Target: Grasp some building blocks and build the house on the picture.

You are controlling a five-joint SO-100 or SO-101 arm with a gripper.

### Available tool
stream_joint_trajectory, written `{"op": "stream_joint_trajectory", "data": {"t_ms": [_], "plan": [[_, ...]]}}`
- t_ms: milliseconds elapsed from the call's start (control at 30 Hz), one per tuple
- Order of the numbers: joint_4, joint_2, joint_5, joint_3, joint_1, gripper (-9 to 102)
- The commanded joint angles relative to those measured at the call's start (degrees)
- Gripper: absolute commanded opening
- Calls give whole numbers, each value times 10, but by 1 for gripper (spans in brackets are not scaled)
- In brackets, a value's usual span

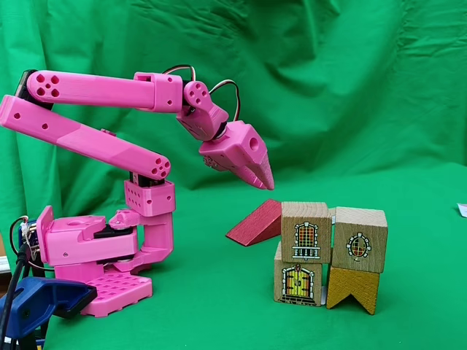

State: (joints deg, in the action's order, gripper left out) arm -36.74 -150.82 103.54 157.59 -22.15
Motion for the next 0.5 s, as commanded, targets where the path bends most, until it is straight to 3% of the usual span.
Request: {"op": "stream_joint_trajectory", "data": {"t_ms": [0, 467], "plan": [[9, -32, -3, 8, -16, 1], [9, -52, -3, 55, -11, 1]]}}
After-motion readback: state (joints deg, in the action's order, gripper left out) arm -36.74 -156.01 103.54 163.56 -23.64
